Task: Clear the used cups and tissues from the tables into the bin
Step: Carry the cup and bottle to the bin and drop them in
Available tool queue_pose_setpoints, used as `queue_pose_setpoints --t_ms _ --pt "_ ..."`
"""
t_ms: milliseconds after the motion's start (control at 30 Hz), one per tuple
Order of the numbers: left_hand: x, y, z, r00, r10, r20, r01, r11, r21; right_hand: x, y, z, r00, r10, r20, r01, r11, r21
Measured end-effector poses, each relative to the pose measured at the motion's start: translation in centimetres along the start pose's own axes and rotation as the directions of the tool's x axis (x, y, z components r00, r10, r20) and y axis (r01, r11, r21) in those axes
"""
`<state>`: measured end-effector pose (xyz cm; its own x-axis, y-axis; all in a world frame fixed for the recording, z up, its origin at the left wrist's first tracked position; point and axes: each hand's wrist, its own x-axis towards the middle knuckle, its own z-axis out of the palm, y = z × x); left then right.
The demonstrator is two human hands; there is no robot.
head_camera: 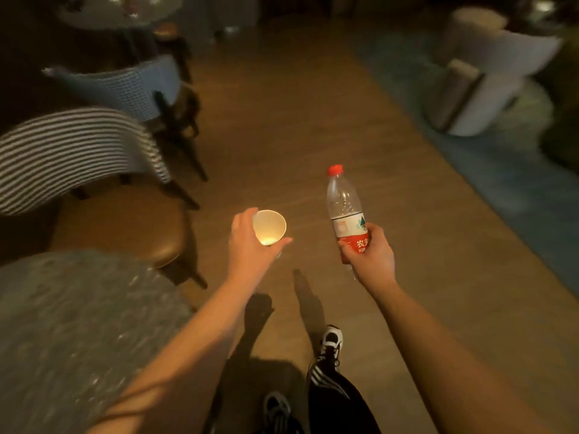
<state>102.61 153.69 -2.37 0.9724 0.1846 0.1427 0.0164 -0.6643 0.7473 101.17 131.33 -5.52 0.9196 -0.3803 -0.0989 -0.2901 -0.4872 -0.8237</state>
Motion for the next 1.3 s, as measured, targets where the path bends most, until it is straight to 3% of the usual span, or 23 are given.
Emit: queue_pose_setpoints --t_ms 100,200,500,633,767,1133,1300 --pt "-0.9 5.7 6.1 0.976 0.145 0.160 -0.137 0.989 -0.064 -1.5 4.6 -7.3 0.974 0.129 -0.187 -0.126 0.992 0.027" --pt "-3.4 11.2 12.0 0.910 0.283 0.304 -0.247 0.957 -0.150 -3.9 9.0 -14.1 0.899 0.248 -0.360 -0.237 0.969 0.077" --pt "-16.6 26.3 26.0 0.586 0.596 0.549 -0.459 0.802 -0.381 -14.1 20.4 -30.9 0.553 0.494 -0.671 -0.393 0.865 0.313" --pt "-23.2 32.7 31.4 0.454 0.678 0.578 -0.509 0.730 -0.456 -17.9 25.6 -37.4 0.413 0.548 -0.727 -0.404 0.826 0.393" --pt "-29.9 38.8 36.7 0.366 0.723 0.586 -0.527 0.680 -0.510 -21.7 31.1 -43.4 0.307 0.586 -0.750 -0.416 0.791 0.448" --pt "-45.6 50.0 46.2 0.132 0.782 0.609 -0.527 0.576 -0.625 -28.7 40.3 -57.1 0.101 0.595 -0.797 -0.425 0.751 0.506" --pt "-50.9 53.4 50.4 0.048 0.778 0.627 -0.540 0.548 -0.639 -30.2 45.0 -61.5 0.061 0.622 -0.780 -0.409 0.729 0.549"
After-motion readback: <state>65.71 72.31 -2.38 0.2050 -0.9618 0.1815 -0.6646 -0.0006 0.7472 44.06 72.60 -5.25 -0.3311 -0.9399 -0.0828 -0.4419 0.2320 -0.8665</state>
